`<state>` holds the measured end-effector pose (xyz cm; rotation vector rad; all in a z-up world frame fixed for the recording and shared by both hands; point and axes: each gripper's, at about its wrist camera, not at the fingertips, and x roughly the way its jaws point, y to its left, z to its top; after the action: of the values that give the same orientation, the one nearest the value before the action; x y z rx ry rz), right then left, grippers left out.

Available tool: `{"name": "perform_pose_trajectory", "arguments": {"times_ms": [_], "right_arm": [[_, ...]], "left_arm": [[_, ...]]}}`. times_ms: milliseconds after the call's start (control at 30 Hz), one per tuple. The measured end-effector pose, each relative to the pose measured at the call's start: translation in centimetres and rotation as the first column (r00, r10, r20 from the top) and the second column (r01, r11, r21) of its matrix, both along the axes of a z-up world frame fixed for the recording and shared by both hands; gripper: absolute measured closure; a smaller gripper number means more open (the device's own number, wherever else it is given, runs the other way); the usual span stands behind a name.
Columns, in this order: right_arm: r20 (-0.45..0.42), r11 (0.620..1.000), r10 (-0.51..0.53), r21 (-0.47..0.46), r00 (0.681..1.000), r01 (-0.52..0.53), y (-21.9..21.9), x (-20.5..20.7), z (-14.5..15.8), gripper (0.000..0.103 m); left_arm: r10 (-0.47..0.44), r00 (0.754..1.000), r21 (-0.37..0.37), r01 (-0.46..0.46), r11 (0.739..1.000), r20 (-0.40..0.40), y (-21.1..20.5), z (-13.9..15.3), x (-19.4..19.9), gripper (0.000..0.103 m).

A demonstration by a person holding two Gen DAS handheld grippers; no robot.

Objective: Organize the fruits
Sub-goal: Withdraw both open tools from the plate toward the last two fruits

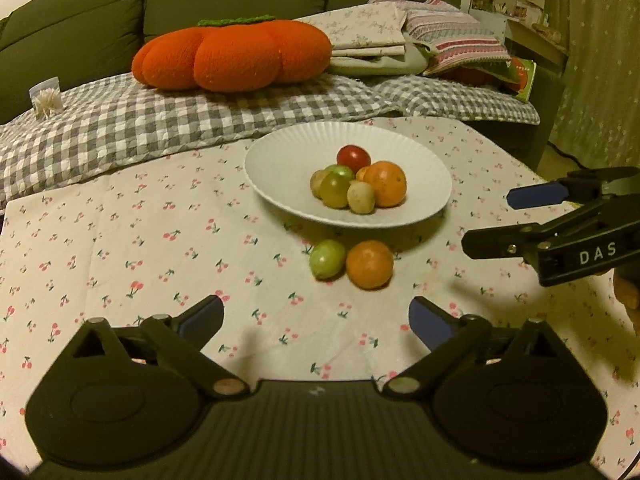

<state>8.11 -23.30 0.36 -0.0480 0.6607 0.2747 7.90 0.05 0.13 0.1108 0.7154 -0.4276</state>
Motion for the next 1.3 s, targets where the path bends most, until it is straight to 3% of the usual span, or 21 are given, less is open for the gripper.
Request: {"name": "perform_pose_trajectory", "arguments": {"times_ms": [533,967,1133,1300], "right_arm": [[-0.048,1.0,0.007,-0.013,0.999,-0.008,0.7,-0.1,-2.2,0.005],[-0.053,0.999,0.051,0.007,0.997,-0.051,3.4,1.3,-3.0,0.007],[-0.052,0.996,0.094,0.011,0.994,-0.093,4.9,1.8,-3.0,0.017],[-0.059,0.994,0.104,0.02,0.993,-0.103,5.7,2.5,-3.1,0.038]], "left_arm": [[0.045,0.999,0.065,-0.043,0.997,-0.027,0.8,-2.2,0.8,0.003],[0.09,0.995,0.06,-0.087,0.994,-0.048,2.1,-2.5,1.4,0.004],[0.092,0.995,0.064,-0.089,0.994,-0.05,2.2,-2.6,1.5,0.005],[0.087,0.995,0.063,-0.084,0.995,-0.052,2.1,-2.6,1.7,0.006]]}}
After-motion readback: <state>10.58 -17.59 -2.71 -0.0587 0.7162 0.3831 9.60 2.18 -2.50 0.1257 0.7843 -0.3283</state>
